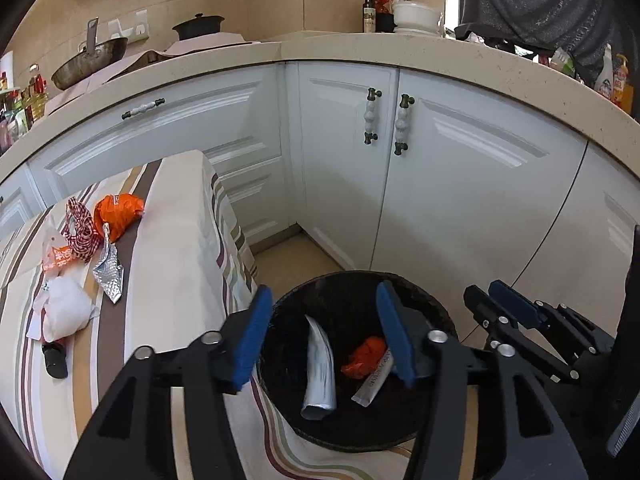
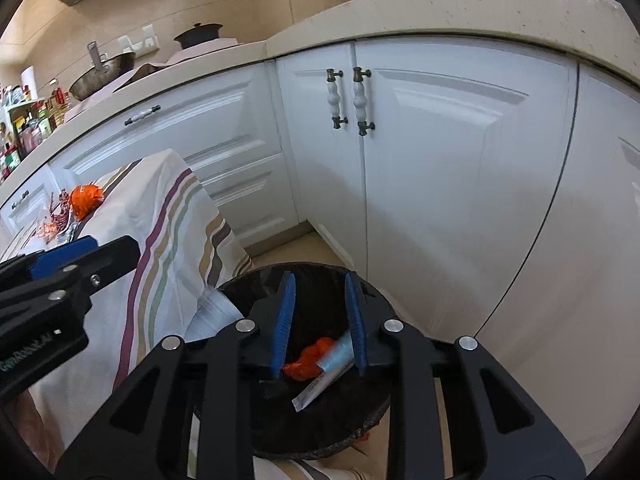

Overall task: Collect trash
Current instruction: 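Carry both tubes over the black bin and open both tools, then return to the table and grasp the white tissue with the right tool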

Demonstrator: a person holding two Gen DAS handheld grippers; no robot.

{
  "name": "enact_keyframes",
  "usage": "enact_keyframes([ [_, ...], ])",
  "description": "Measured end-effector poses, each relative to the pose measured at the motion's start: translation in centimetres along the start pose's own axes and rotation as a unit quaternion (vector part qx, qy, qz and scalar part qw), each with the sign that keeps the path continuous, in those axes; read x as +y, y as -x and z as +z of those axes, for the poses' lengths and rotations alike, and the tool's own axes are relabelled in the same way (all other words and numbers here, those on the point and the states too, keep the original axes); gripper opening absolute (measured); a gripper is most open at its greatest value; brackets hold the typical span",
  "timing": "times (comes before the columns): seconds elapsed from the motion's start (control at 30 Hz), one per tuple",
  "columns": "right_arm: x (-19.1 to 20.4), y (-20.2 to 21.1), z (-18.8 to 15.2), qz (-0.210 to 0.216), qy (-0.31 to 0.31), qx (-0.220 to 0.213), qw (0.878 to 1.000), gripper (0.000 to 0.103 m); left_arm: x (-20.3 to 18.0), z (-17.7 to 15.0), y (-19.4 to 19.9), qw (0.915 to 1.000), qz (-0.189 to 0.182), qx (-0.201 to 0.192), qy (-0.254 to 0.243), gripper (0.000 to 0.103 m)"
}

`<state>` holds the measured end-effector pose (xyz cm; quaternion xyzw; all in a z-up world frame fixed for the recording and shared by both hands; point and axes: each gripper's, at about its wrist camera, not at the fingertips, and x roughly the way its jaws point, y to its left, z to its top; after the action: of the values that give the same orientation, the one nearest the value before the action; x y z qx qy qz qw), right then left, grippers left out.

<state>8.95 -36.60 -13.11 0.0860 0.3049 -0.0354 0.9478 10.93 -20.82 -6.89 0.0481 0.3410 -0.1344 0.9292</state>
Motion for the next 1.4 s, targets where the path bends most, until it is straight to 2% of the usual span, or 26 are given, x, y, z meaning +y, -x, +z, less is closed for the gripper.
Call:
enact_keyframes([
  [0.1, 0.0, 0.6, 0.1, -0.005, -0.002, -0.006, 1.0, 0.034, 0.5, 0.0, 0.4, 0.9999, -0.011, 0.0, 0.011, 0.063],
  [0.27, 0.2, 1.6, 0.8, -0.01, -0.004, -0.016, 1.0, 0.037, 1.6, 0.5, 1.7, 0.9995, -0.018, -0.011, 0.022, 0.071],
  [0.43, 1.2, 3.4, 1.7, -0.001, -0.012, -0.034, 0.999, 0.038, 3.6, 0.8, 3.9, 0.9988, -0.007, -0.035, 0.033, 0.074],
  [0.5, 2.0, 4.0, 2.0, 0.005, -0.011, -0.039, 0.999, 0.043, 4.7, 0.6, 4.9, 0.9984, 0.005, -0.045, 0.033, 0.075],
  [0.77, 8.0, 5.5, 2.8, 0.054, 0.026, -0.046, 0.997, 0.044, 10.5, -0.5, 8.0, 0.9944, 0.066, -0.062, 0.055, 0.076],
  [1.07, 17.0, 5.8, 2.6, 0.124, 0.085, -0.035, 0.988, 0.044, 18.7, -2.6, 10.6, 0.9821, 0.143, -0.061, 0.106, 0.076],
  [1.4, 24.2, 4.8, 2.9, 0.167, 0.129, -0.014, 0.977, 0.044, 24.9, -4.5, 11.8, 0.9692, 0.192, -0.053, 0.144, 0.076],
])
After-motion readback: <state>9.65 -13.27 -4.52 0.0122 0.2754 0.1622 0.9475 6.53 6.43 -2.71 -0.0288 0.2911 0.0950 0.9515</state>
